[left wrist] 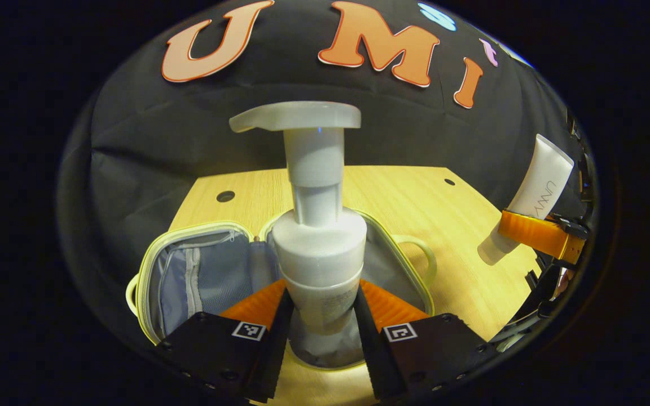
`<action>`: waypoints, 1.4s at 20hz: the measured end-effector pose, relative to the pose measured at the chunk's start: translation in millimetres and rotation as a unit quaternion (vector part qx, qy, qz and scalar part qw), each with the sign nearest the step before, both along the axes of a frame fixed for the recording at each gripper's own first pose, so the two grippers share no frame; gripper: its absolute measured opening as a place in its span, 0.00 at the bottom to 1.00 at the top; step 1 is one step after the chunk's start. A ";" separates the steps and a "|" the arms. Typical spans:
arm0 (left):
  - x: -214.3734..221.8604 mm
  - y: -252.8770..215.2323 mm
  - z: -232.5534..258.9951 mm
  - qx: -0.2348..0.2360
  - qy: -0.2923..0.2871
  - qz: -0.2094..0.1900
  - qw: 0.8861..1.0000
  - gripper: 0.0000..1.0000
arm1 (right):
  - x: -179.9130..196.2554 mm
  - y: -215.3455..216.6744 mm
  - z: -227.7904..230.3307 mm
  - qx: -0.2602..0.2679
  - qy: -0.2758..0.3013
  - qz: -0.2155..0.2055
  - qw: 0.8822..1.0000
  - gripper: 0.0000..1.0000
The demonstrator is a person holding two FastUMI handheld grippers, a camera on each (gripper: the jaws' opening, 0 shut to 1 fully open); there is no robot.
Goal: First open the suitcase, pack the skin care products into it, and then close the suitcase.
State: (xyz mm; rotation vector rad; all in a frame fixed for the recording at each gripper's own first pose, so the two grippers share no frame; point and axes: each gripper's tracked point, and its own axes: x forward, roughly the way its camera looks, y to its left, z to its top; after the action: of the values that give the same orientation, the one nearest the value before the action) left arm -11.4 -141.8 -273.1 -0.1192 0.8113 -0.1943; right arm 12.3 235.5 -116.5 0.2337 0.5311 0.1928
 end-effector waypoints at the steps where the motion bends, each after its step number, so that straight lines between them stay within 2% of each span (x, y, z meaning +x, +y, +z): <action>1: -1.0 -3.3 -1.7 0.001 0.010 -0.006 1.000 0.61 | -0.8 5.1 -2.4 0.001 0.001 0.007 1.000 0.33; 2: -1.0 -8.1 -2.7 0.001 0.021 -0.012 1.000 0.61 | -0.2 7.3 -5.6 -0.001 0.003 0.011 1.000 0.38; 9: -5.6 -46.3 -5.9 0.008 0.108 -0.025 0.994 0.61 | -4.2 27.7 -35.2 0.001 0.030 0.061 0.998 0.38; 10: -5.9 -48.5 -4.1 0.011 0.120 -0.024 0.992 0.61 | -2.8 30.8 -37.6 0.004 0.032 0.069 0.997 0.33; 11: -6.6 -49.0 -4.0 0.012 0.136 -0.023 0.990 0.61 | -3.5 34.4 -40.9 0.009 0.038 0.077 0.996 0.33; 12: -8.2 -50.0 -3.6 0.014 0.148 -0.018 0.989 0.62 | -2.6 36.3 -43.5 0.012 0.043 0.082 0.996 0.38; 17: -27.3 -44.5 -6.5 0.037 0.220 -0.002 0.975 0.61 | 1.9 39.3 -57.9 0.026 0.069 0.101 0.992 0.38; 22: -42.8 -44.3 -12.0 0.040 0.287 0.022 0.957 0.61 | 1.6 47.4 -71.9 0.045 0.099 0.118 0.987 0.38; 28: -40.0 -49.9 -14.0 0.060 0.323 0.034 0.944 0.61 | 5.3 60.4 -79.7 0.058 0.118 0.131 0.983 0.38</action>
State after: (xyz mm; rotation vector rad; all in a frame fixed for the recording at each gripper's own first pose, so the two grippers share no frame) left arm -51.5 -191.8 -287.2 -0.0958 1.4691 -0.0339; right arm 17.6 295.9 -196.2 0.3018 0.7882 0.4562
